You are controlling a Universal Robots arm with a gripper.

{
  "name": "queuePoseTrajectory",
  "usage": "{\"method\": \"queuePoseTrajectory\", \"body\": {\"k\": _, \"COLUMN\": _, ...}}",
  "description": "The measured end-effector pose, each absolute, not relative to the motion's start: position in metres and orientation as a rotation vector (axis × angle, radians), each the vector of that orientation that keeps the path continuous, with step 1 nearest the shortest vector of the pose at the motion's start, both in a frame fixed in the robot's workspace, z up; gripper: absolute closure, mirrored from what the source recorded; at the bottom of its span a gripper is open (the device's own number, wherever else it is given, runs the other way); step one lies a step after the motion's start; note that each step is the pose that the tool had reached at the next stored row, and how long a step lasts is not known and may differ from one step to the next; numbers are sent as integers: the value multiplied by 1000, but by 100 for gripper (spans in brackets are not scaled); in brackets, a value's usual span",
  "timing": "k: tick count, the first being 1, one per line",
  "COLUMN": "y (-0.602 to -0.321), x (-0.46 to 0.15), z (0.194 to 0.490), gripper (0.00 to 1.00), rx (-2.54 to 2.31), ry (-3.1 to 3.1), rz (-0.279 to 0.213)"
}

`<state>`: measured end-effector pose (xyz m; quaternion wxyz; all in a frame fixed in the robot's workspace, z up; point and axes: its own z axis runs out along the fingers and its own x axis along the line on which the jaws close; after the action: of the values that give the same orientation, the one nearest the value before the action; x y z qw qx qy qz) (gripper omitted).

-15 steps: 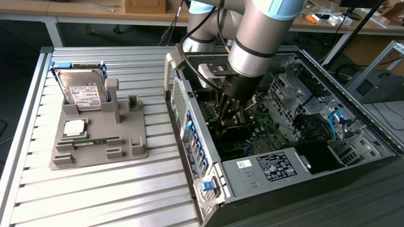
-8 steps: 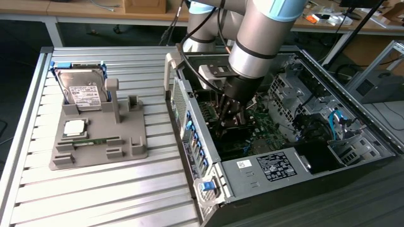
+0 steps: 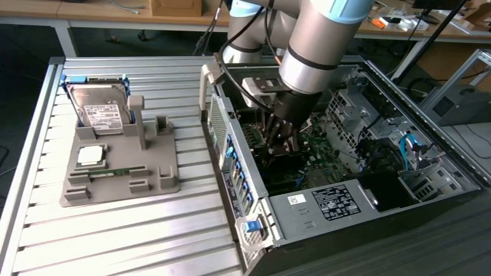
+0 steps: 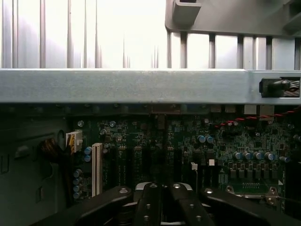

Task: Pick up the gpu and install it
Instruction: 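Press down on the gpu until it lock into place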

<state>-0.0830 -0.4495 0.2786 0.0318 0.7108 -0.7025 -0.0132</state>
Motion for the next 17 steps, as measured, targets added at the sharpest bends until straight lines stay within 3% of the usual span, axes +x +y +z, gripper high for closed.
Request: {"method": "queuePoseTrajectory", "body": {"k": 17, "y": -452, "x": -84, "z": 274, "gripper": 89, "rx": 2191, "ry": -2161, "rz": -40}}
